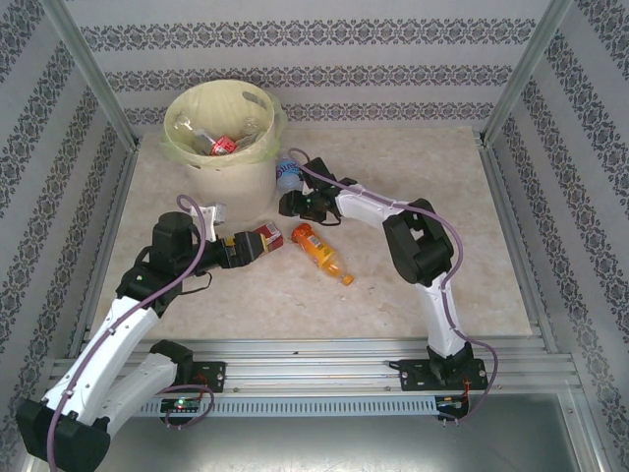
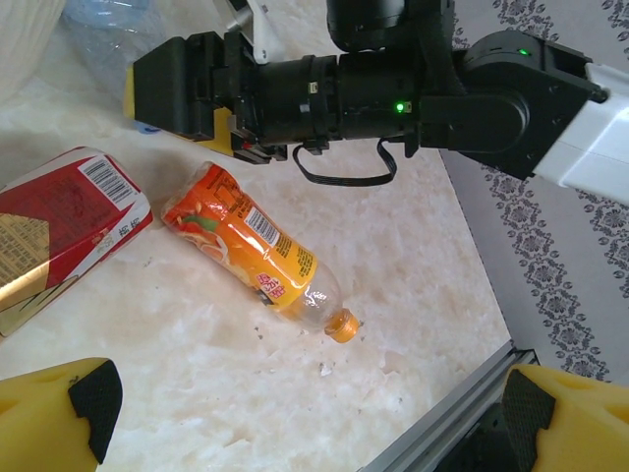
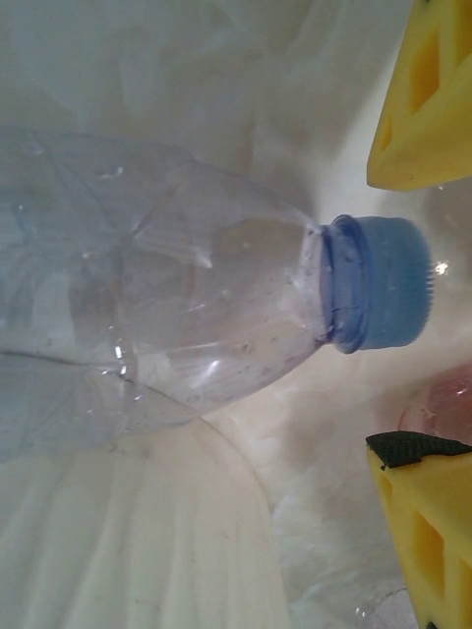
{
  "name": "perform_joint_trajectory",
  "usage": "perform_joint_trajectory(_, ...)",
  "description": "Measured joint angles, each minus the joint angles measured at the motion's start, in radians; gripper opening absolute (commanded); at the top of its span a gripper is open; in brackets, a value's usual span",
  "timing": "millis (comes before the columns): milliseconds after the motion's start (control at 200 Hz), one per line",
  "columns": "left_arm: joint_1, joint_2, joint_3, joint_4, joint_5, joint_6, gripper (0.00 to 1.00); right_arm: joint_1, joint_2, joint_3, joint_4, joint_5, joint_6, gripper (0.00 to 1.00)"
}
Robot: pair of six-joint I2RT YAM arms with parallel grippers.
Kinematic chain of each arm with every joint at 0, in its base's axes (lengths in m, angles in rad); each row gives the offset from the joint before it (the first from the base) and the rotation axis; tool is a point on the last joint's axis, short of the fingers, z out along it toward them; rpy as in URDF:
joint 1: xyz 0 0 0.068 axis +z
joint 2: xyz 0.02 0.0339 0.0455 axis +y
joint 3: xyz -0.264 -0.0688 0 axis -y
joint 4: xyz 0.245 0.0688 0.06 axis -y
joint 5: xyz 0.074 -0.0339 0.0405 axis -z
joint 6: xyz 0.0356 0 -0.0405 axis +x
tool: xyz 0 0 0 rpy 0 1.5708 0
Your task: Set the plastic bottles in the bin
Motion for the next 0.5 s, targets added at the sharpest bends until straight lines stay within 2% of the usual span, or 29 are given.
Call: perform_joint_trajectory(500,-0.044,0.022,-0.014,0.042,-0.034,-0.04,1.0,-0.024,0.046,0.021,-0.002,-0.001,0.043,0.46)
